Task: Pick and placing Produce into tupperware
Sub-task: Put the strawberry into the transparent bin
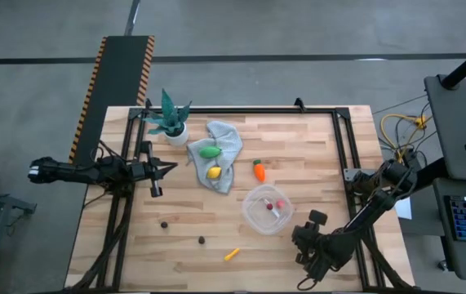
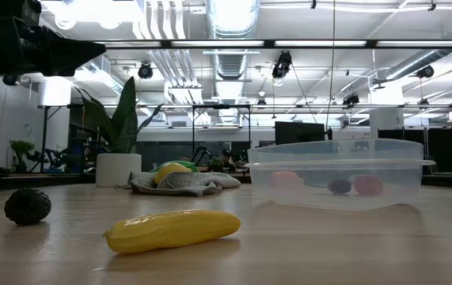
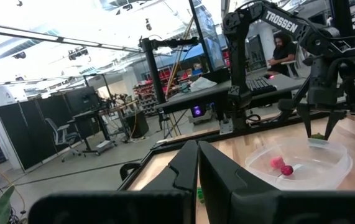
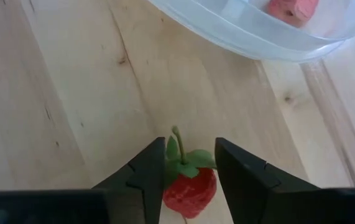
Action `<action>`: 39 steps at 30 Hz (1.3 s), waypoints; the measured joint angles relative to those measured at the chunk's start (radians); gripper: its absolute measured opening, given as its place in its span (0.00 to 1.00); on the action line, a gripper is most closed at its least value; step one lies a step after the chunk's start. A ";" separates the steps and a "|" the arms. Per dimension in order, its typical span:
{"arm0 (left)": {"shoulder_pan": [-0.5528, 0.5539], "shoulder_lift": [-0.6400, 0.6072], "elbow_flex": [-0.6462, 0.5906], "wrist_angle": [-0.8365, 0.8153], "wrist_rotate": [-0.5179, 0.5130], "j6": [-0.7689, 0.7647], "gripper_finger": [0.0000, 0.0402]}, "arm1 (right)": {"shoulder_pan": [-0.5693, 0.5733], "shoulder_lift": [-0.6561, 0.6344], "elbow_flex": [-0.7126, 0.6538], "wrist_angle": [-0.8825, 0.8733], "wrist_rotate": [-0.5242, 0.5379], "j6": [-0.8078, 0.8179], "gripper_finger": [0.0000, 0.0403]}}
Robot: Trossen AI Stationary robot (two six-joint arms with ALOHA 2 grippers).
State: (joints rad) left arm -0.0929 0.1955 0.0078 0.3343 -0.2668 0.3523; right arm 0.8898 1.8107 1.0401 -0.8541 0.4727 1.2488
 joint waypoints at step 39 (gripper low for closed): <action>0.000 0.000 0.000 0.000 0.000 0.000 0.00 | -0.002 -0.006 -0.031 0.046 -0.028 -0.046 0.02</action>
State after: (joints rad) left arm -0.0929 0.1955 0.0080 0.3340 -0.2668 0.3519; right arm 0.8875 1.8047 1.0092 -0.8085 0.4449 1.2026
